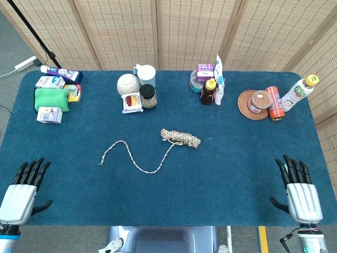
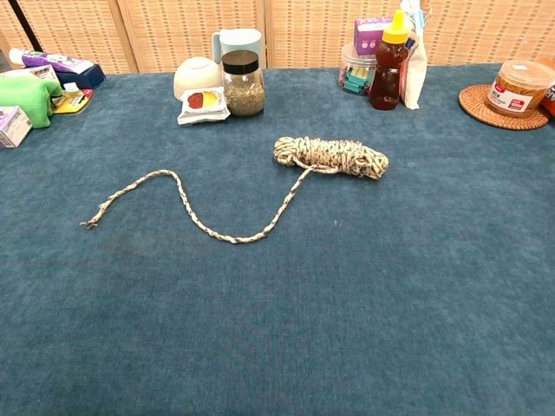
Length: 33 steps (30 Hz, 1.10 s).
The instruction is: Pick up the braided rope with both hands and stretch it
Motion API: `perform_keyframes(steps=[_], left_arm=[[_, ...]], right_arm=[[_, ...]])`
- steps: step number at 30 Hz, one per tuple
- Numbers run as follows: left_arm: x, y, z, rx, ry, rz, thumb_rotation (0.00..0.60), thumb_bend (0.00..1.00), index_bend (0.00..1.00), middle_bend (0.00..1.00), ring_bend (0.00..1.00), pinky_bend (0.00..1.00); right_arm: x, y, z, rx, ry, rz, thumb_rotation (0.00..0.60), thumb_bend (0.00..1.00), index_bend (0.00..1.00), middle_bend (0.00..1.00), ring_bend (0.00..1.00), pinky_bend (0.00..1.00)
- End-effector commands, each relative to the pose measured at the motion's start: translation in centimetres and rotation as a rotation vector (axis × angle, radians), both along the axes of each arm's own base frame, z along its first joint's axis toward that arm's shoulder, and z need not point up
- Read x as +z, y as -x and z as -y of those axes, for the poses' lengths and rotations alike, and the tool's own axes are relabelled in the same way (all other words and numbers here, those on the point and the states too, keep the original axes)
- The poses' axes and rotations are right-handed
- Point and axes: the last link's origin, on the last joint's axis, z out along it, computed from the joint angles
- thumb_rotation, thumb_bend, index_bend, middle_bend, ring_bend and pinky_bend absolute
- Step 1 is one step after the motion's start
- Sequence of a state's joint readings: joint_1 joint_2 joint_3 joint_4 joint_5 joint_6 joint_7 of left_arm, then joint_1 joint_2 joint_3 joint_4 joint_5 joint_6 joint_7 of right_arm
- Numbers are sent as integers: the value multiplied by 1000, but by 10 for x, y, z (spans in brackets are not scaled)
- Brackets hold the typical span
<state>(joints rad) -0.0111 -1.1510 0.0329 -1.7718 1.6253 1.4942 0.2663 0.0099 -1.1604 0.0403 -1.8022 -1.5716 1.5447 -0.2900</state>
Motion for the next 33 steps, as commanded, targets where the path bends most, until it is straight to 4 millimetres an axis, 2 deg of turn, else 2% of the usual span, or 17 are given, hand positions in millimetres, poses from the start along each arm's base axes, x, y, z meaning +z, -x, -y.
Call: perform_keyframes(steps=[1,3,7,14,22,29,33], left_arm=[[-1,0,-13,14,20,10,600,137,81,0,0,0],[0,-4,-25,9,17,13,600,167,130,0,0,0],[-3,-13,-55,0,8,20,600,220,153,0,0,0],[-22,-32,-108,-11,29,14,600,247,186,0,0,0],[-65,-50,-163,-29,72,-8,600,247,230,0,0,0],[-101,-57,-192,-7,112,-64,600,260,255,0,0,0],[-117,-63,-212,-4,125,-119,600,271,337,0,0,0]], right_arm=[[1,0,-1,0,-3,10,600,0,0,0,0,0],[3,0,-2,3,-2,14,600,0,0,0,0,0],[5,-1,-3,13,0,28,600,0,0,0,0,0],[7,-1,-2,10,-2,37,600,0,0,0,0,0],[5,2,2,-7,-17,38,600,0,0,0,0,0],[4,5,5,-20,-20,39,600,0,0,0,0,0],[3,8,9,-34,-25,39,600,0,0,0,0,0]])
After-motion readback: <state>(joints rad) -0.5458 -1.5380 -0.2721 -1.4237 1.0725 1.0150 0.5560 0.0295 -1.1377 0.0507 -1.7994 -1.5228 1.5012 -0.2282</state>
